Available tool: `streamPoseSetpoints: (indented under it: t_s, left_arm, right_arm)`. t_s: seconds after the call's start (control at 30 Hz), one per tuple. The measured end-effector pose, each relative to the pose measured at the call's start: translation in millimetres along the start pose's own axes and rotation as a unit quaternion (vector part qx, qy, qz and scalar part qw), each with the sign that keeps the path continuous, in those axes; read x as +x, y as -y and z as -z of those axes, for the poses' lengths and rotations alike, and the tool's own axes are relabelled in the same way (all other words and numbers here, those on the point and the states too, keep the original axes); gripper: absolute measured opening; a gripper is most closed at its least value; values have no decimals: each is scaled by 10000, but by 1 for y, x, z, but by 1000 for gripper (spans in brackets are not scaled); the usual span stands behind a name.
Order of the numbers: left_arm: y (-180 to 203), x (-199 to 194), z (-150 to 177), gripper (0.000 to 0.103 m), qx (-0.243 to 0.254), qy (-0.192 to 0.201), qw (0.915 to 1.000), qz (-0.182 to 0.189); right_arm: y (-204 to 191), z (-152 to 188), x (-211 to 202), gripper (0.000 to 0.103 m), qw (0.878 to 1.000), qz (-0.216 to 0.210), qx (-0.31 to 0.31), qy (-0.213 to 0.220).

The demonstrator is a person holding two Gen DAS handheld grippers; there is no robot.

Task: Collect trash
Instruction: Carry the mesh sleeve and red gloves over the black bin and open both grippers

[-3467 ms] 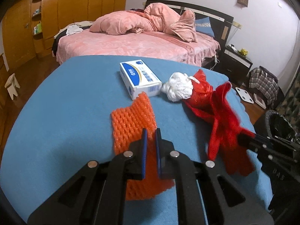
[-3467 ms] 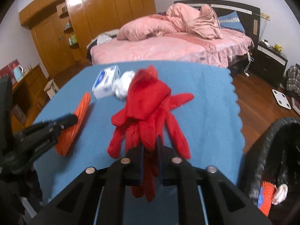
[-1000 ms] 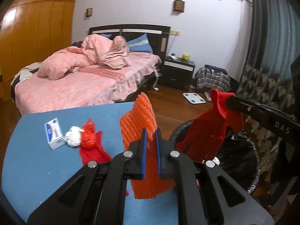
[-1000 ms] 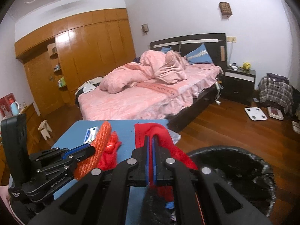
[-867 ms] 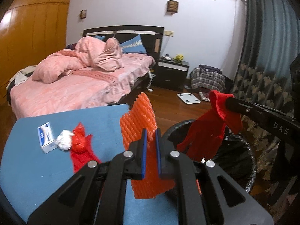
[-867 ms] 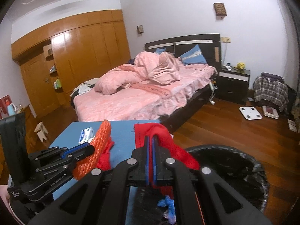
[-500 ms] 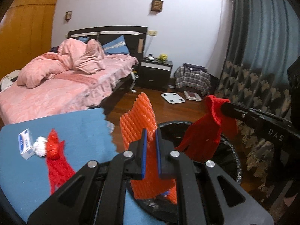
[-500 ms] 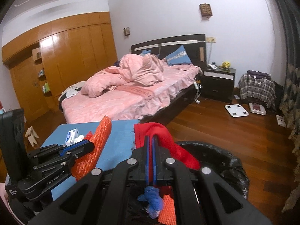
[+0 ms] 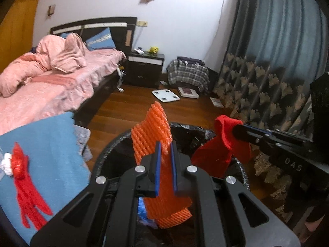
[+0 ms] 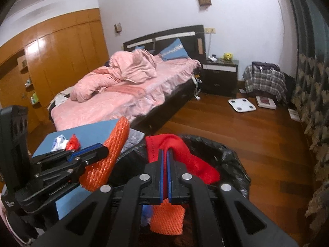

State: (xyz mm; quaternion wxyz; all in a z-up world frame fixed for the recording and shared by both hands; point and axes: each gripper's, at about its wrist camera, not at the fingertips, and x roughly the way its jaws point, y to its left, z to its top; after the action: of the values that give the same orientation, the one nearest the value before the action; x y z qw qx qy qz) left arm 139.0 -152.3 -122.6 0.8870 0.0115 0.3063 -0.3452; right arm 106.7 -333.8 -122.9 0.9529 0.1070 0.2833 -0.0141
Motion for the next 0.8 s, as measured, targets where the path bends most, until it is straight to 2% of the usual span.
streamPoseSetpoints:
  t_s: [0.03, 0.1, 0.13, 0.17, 0.23, 0.27, 0.3, 0.37, 0.4, 0.43, 0.5, 0.6, 0.8]
  left_arm:
    - [1, 4, 1, 13, -8, -44, 10000, 70]
    - [1, 9, 4, 32, -53, -109, 9998, 146]
    - [-1, 9, 5, 46, -70, -99, 9998, 158]
    - [-1, 8, 6, 50, -85, -76, 9998, 169]
    - [-5, 4, 9, 61, -134, -78, 9997, 214]
    - [-7, 3, 9, 66, -153, -77, 9996, 215]
    - [-10, 0, 11, 66, -183, -64, 9997, 165]
    - [-15, -5, 12, 70, -220, -44, 9997, 82]
    - [-21, -10, 14, 71, -254, -15, 9997, 14]
    - [-27, -16, 16, 75, -287, 34, 9995, -81]
    - [-40, -30, 20, 80, -351, 133, 9989, -295]
    - [-66, -54, 27, 89, -499, 247, 9958, -725]
    - [-127, -105, 51, 91, -828, 353, 9815, -1690]
  right_arm:
    - [4, 2, 1, 4, 10000, 35, 16, -45]
    - [12, 7, 5, 7, 9998, 125, 79, -147]
    - [15, 9, 6, 12, 9997, 140, 110, -189]
    - [18, 11, 7, 16, 9995, 172, 148, -221]
    - [23, 16, 7, 32, 9992, 214, 196, -267]
    - [24, 17, 8, 34, 9992, 221, 203, -275]
    - [24, 19, 8, 39, 9991, 234, 208, -284]
    - [24, 20, 8, 58, 9991, 265, 213, -258]
    - [22, 20, 7, 72, 9992, 282, 208, -216]
    - [19, 19, 6, 80, 9992, 295, 199, -187]
    - [10, 18, 5, 88, 9993, 297, 140, -154]
    - [-7, 14, 6, 94, 9998, 181, 49, -79]
    - [-73, 10, 21, 97, 9994, -325, -117, 6]
